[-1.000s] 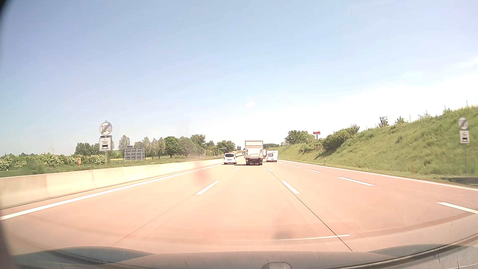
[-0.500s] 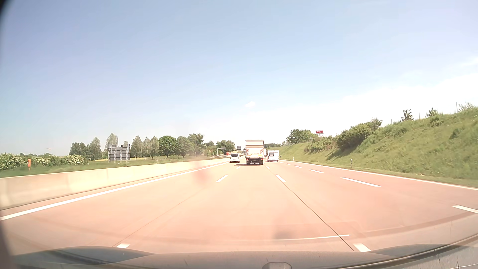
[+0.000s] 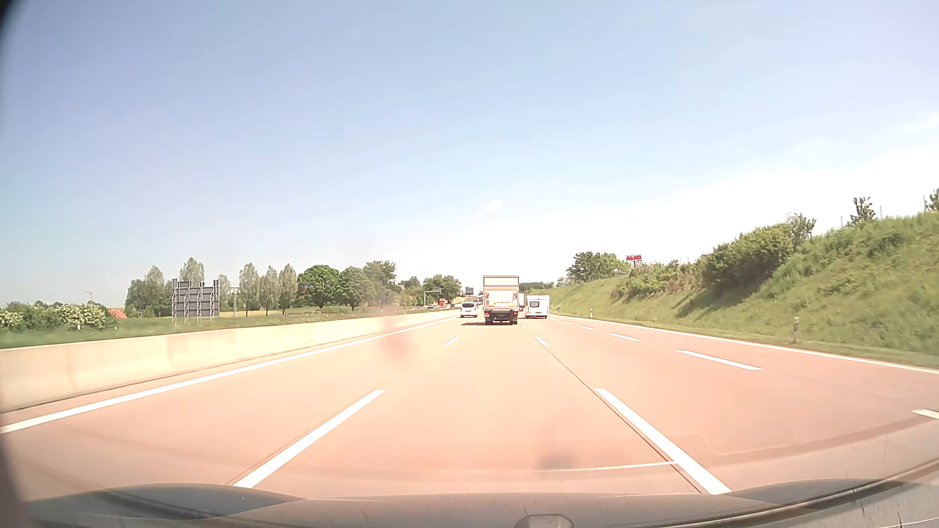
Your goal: Follow the waypoints while adhering to traffic rules and regulations
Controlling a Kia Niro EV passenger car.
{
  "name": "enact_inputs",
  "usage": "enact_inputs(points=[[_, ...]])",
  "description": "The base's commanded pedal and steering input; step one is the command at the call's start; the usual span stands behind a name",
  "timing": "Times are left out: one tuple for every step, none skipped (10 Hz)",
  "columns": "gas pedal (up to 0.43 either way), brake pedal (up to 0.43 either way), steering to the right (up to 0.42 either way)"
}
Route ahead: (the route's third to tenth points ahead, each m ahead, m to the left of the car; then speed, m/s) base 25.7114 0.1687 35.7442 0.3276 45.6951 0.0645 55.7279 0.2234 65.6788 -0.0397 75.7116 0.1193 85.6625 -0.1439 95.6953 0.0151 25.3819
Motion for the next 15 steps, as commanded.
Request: enact_inputs(points=[[0.189,0.000,-0.002],[0.189,0.000,-0.001],[0.189,0.000,-0.002],[0.189,0.000,-0.002],[0.189,0.000,-0.002],[0.189,0.000,-0.002],[0.189,0.000,-0.002],[0.189,0.000,-0.002],[0.189,0.000,-0.001],[0.189,0.000,-0.001],[0.189,0.000,0.000],[0.189,0.000,0.000],[0.189,0.000,-0.001],[0.189,0.000,-0.001],[0.189,0.000,-0.002]])
